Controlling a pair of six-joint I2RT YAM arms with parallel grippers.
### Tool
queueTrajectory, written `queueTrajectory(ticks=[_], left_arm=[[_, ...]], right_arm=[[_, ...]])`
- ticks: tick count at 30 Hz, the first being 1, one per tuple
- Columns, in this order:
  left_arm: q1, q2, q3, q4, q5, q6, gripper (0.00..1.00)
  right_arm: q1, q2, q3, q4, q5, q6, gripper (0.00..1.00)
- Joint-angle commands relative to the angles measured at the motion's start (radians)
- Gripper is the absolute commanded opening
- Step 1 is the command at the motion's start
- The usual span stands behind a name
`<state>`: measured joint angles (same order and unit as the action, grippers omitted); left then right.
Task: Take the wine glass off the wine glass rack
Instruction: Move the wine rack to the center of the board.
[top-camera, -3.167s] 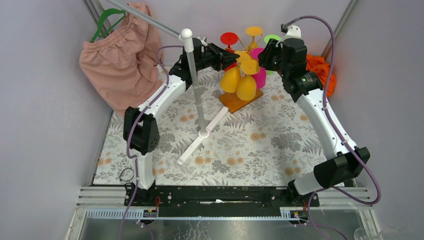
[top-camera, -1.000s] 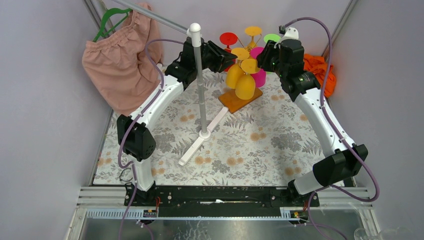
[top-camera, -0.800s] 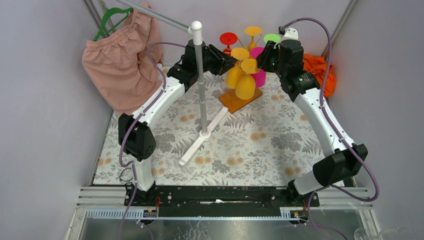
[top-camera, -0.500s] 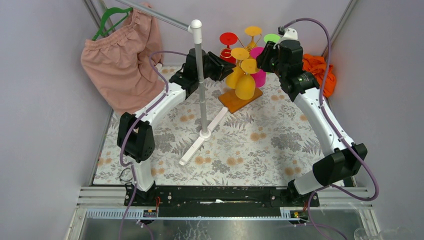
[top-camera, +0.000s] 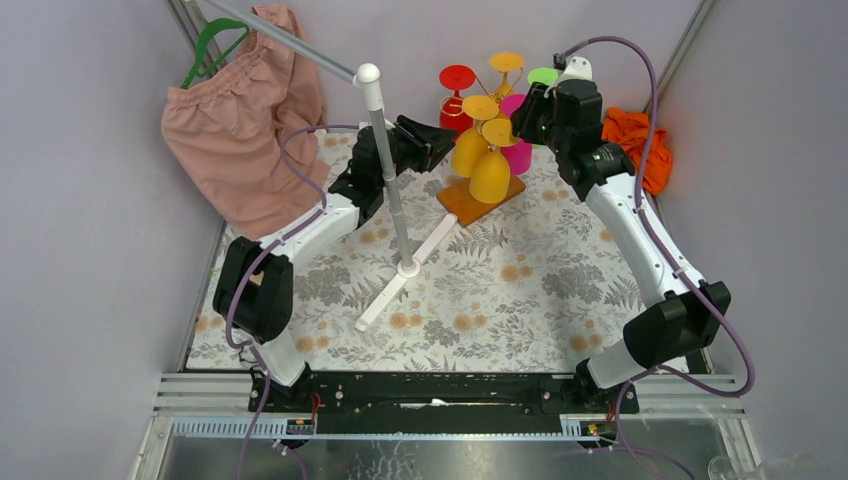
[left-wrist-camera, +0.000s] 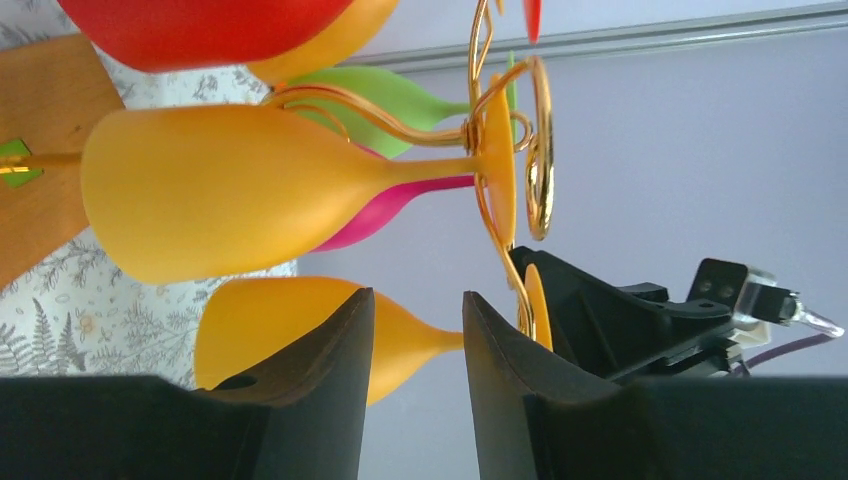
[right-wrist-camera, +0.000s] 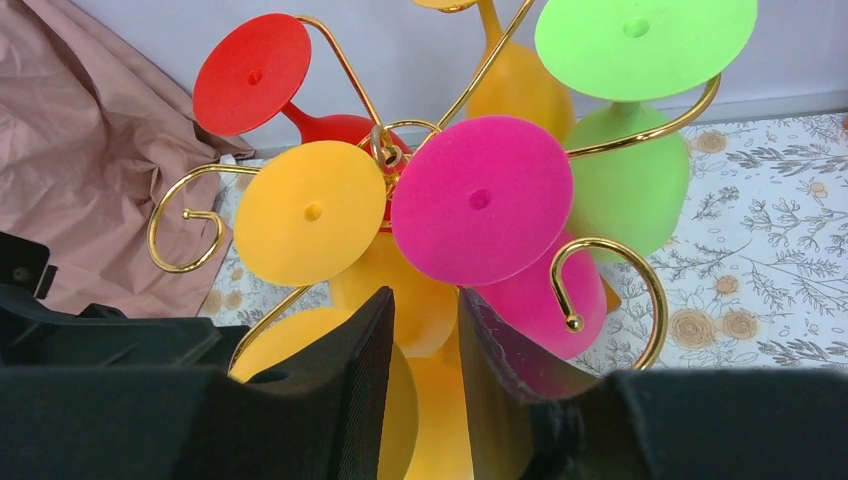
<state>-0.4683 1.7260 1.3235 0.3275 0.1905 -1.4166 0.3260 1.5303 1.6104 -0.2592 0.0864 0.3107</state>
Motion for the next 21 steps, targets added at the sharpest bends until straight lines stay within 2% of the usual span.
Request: queueTrajectory(ticks=[1, 3, 7, 21], left_arm=[[0.069, -0.027, -0.070, 0.173, 0.006, -0.041, 0.45], [0.101, -0.029, -0.086, 0.212, 0.031, -0.058, 0.45], [0.136, -0.026, -0.046, 0.181, 0.053, -0.038, 0.46], [0.129, 0.184, 0.130, 0.337, 0.225, -0.178, 0.49]], right_arm=[[-0.004, 0.014, 0.003, 0.029, 0.000, -0.004, 0.37], [-0.003, 0.017, 0.003, 0.030, 0.001, -0.003, 0.37], [-0.004, 0.033, 0.014, 0.025, -0.001, -0.002, 0.38], [-0.004, 0.064, 0.049, 0.003, 0.037, -0.019, 0.38]])
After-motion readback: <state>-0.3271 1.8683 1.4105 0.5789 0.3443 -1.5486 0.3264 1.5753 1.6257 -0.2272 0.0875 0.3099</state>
